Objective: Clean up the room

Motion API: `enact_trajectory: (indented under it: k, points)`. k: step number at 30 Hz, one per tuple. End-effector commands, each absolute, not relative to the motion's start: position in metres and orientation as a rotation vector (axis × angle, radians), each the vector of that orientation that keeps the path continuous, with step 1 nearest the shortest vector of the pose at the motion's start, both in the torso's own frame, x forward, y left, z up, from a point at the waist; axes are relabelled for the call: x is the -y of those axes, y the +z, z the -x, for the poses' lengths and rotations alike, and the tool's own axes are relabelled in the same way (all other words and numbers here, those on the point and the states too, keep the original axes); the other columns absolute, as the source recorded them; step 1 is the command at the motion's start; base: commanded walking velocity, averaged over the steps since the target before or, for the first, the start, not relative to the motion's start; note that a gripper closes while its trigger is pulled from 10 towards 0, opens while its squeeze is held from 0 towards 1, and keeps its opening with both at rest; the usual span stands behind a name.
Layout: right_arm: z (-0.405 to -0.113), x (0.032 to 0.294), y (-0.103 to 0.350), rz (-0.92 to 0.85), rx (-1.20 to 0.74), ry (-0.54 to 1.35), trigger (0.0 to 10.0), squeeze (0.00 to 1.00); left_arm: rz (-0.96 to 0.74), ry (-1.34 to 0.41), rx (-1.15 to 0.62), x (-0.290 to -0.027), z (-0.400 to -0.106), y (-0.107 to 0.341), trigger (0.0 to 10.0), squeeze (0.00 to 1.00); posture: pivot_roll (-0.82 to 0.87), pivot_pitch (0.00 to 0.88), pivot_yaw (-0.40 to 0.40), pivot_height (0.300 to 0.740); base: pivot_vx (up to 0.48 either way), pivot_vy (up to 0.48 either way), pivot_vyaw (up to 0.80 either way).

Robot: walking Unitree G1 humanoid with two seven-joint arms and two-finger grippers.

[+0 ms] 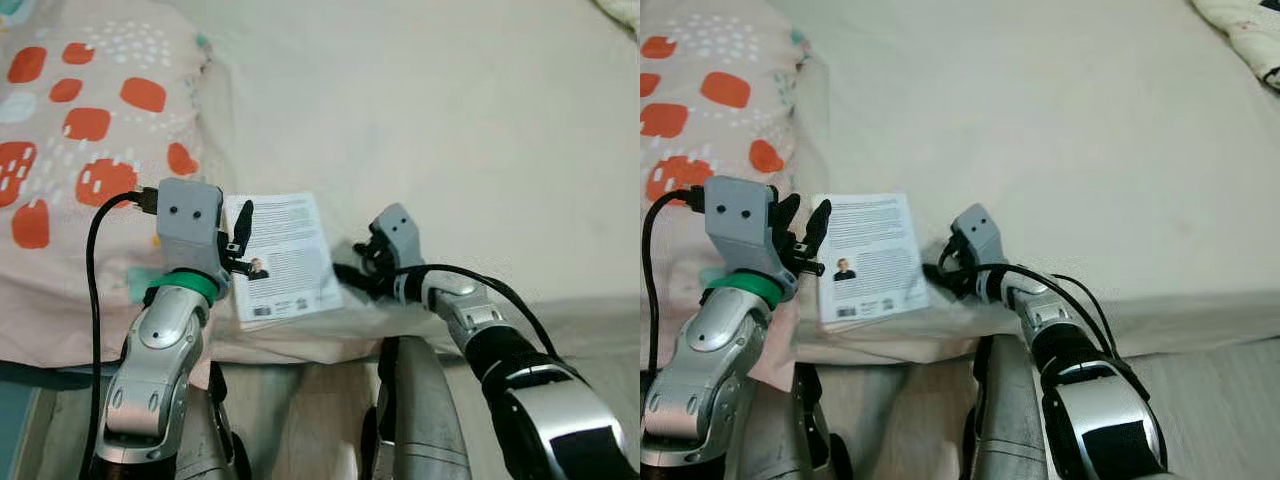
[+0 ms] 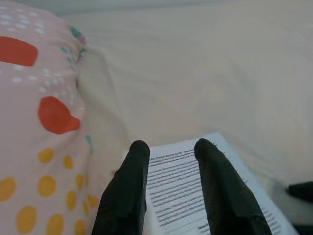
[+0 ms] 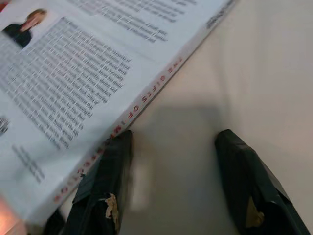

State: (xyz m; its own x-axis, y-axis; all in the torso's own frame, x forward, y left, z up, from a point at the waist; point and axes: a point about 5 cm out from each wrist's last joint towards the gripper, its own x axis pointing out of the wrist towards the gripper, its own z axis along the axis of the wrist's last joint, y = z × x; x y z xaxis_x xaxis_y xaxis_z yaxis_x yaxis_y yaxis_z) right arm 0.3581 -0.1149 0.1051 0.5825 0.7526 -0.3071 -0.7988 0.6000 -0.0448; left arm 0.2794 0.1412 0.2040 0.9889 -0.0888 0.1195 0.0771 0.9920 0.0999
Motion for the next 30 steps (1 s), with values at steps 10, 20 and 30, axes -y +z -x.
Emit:
enact_trajectory:
  k: [10, 20, 30]
  points:
    - [-0.337, 0.108, 0.085, 0.139, -0.356, 1.078, 10.0, 0.0, -0.087, -0.088, 0.125, -0.138, -0.282, 0.201, 10.0, 0.0, 0.06, 0.199, 0.027, 0.49, 0.0, 0.0, 0.0]
    - [-0.336, 0.147, 0.081, 0.045, -0.328, 0.836, 10.0, 0.0, -0.079, -0.085, 0.144, -0.139, -0.284, 0.204, 10.0, 0.0, 0.04, 0.188, 0.018, 0.49, 0.0, 0.0, 0.0]
    - [-0.319, 0.176, 0.092, -0.037, -0.054, 0.455, 10.0, 0.0, -0.068, -0.111, 0.149, -0.134, -0.288, 0.203, 10.0, 0.0, 0.0, 0.18, 0.029, 0.49, 0.0, 0.0, 0.0]
